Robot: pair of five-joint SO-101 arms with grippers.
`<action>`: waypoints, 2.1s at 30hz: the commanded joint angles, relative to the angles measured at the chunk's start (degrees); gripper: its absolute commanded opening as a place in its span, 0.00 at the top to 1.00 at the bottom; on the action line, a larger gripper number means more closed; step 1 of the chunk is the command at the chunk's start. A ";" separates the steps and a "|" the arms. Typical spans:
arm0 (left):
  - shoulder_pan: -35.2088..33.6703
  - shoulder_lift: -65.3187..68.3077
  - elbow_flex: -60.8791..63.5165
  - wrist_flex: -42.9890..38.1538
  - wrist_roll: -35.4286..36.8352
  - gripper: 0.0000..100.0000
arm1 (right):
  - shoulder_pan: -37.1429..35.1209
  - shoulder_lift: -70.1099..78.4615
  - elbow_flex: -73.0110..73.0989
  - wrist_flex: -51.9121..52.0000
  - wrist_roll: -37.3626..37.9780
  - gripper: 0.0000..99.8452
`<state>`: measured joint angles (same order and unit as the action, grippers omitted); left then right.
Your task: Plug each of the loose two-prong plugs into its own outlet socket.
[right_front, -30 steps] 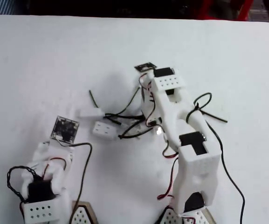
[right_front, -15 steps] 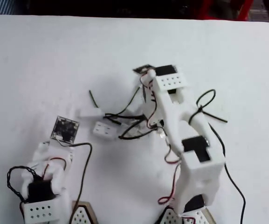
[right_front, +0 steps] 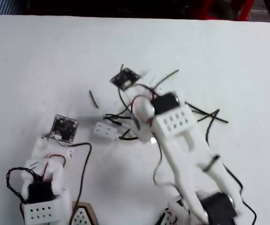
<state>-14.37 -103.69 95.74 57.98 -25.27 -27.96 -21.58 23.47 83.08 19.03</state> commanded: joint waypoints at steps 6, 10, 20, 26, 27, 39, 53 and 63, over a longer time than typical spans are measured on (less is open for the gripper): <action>0.75 -0.66 -2.64 -17.58 11.25 0.97 | -7.25 -19.91 14.24 -14.20 -3.43 0.98; 3.03 -0.66 -2.81 -24.70 15.21 0.97 | -9.89 -30.99 21.54 -18.15 -3.43 0.98; 13.32 -0.66 -5.80 -25.23 21.63 0.84 | -16.57 -54.55 37.01 -20.53 -2.99 0.98; 22.37 -0.66 -17.49 -13.27 21.71 0.84 | -18.07 -58.86 39.82 -20.09 -2.90 0.98; 24.22 -0.66 -18.64 -11.69 21.71 0.84 | -18.15 -58.86 39.82 -20.00 -2.90 0.98; 41.54 -0.66 -25.05 -1.58 19.78 0.84 | -18.07 -58.86 40.44 -19.74 -2.90 0.98; 38.29 -0.40 -23.74 1.32 17.49 0.84 | -15.69 -58.77 40.62 -19.82 -3.25 0.98; 44.09 -0.66 -17.49 -3.60 17.05 0.84 | -15.78 -58.86 40.53 -20.00 -3.08 0.98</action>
<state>25.80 -104.22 79.21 55.96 -7.52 -44.40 -79.60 64.53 63.74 15.96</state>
